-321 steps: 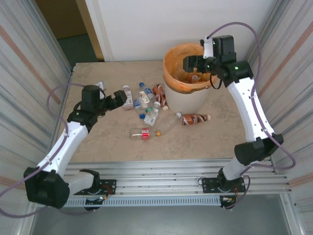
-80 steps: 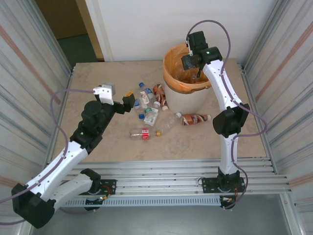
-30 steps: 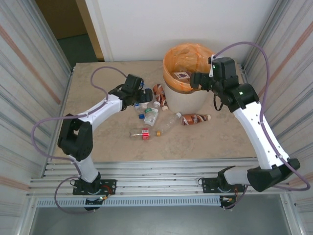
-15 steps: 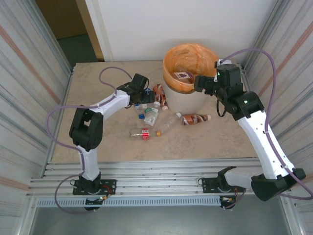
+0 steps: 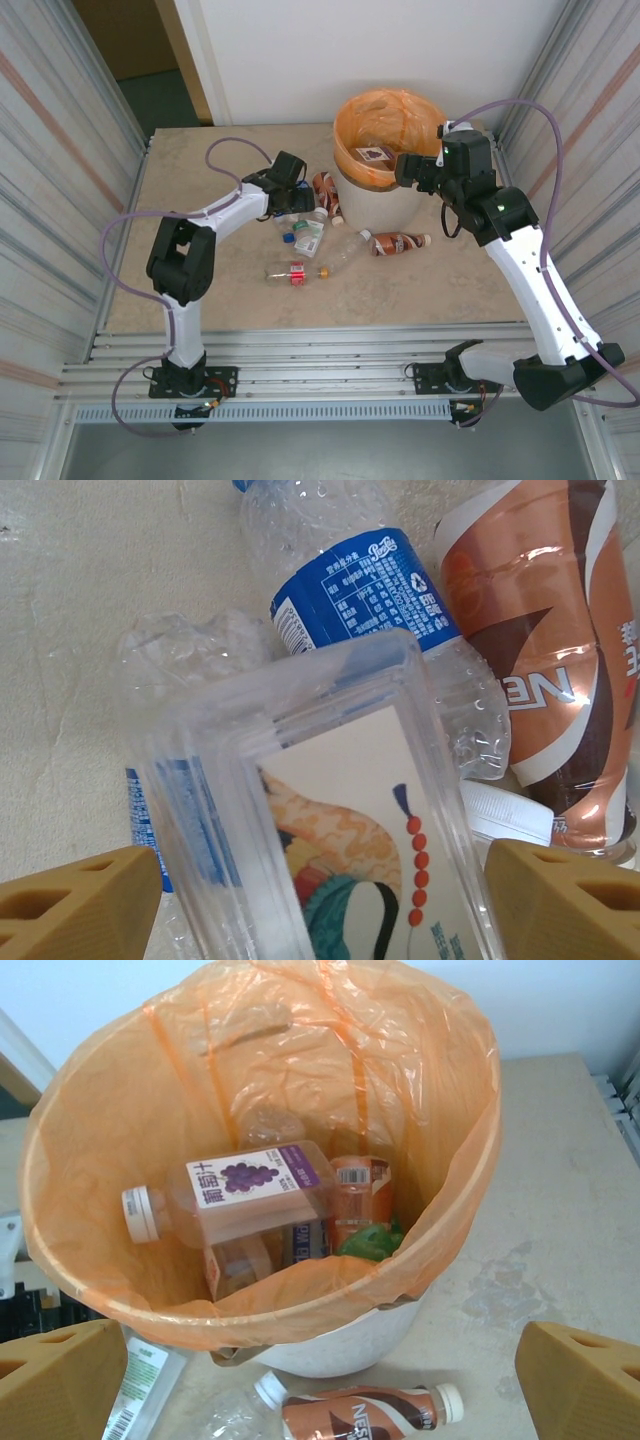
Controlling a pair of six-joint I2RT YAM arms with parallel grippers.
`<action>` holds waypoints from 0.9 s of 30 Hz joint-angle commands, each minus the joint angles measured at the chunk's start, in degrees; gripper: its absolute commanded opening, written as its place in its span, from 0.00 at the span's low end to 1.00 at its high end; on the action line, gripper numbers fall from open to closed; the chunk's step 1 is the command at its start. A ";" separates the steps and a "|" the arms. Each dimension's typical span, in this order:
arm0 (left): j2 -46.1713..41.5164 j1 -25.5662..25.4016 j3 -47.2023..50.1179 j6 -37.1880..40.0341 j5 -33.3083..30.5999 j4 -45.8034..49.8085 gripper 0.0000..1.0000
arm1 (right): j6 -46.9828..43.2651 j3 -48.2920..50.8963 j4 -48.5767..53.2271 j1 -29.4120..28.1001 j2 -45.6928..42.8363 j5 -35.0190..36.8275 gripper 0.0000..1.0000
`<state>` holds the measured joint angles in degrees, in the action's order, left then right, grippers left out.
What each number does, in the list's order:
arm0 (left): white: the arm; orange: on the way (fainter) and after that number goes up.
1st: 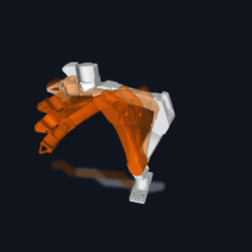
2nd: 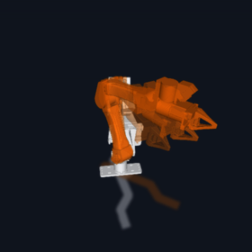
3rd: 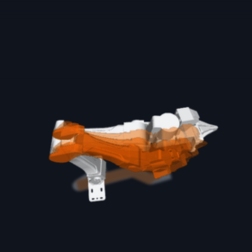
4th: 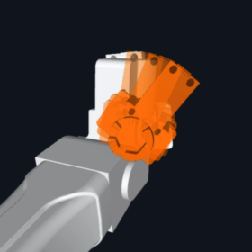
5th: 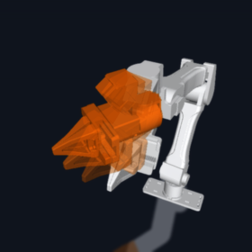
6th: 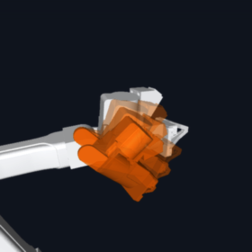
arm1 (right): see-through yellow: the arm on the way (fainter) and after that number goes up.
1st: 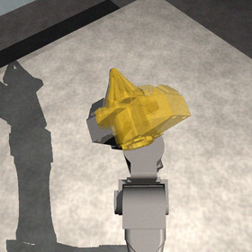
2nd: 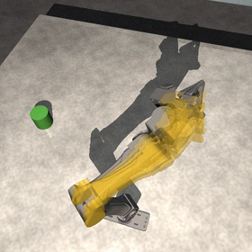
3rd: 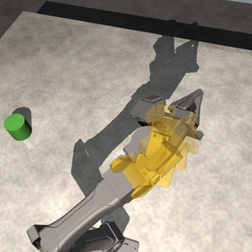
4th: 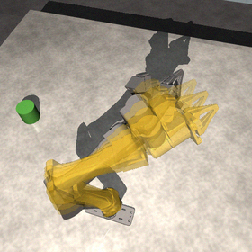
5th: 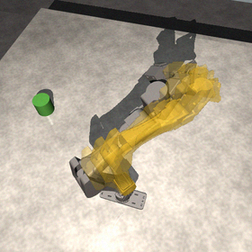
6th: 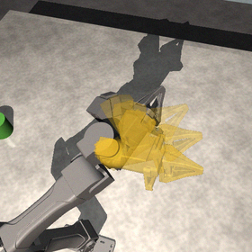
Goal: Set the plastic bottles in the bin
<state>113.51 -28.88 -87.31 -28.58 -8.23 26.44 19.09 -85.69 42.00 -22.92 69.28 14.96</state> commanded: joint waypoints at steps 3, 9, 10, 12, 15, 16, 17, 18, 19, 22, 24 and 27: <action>1.36 -0.36 -1.39 -0.53 -1.93 1.56 0.85 | 1.08 0.16 -1.04 -0.39 -0.23 -1.09 0.98; 1.90 -0.58 -1.73 -0.51 -2.11 1.69 0.86 | 1.05 0.08 -1.09 -0.45 -0.19 -1.51 0.98; 2.07 -0.56 -1.73 -0.52 -2.23 1.69 0.86 | 1.04 0.08 -1.05 -0.40 -0.17 -1.44 0.98; 2.24 -0.56 -1.73 -0.51 -2.12 1.86 0.85 | 1.08 0.05 -0.97 -0.45 -0.16 -1.36 0.98; 2.37 -0.56 -1.72 -0.46 -2.11 1.83 0.81 | 1.04 -0.08 -0.87 -0.42 0.05 -1.28 0.98; 2.33 -0.56 -1.73 -0.43 -2.10 1.83 0.80 | 1.07 -0.20 -0.87 -0.41 0.05 -1.25 0.98; 2.28 -0.64 -1.73 -0.43 -2.10 1.82 0.76 | 1.12 -0.26 -0.88 -0.38 0.00 -1.29 0.98; 2.24 -0.64 -1.72 -0.43 -2.11 1.81 0.74 | 1.17 -0.27 -0.87 -0.41 0.06 -1.33 0.98; 2.16 -0.65 -1.65 -0.42 -2.13 1.80 0.72 | 1.12 -0.27 -0.89 -0.37 0.07 -1.25 0.98; 1.64 -0.69 -1.41 -0.36 -2.06 1.86 0.66 | 1.17 -0.31 -0.96 -0.38 0.07 -1.25 0.98; 1.25 -0.73 -1.32 -0.28 -2.23 1.83 0.62 | 1.21 -0.35 -1.13 -0.42 -0.10 -1.21 0.98; 0.32 -0.69 -0.86 -0.18 -2.31 1.82 0.61 | 1.29 -0.45 -1.22 -0.41 -0.27 -1.20 0.98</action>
<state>115.20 -28.99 -87.53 -28.75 -9.15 27.27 19.09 -85.69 41.87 -22.92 69.28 13.67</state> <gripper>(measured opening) 0.679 0.980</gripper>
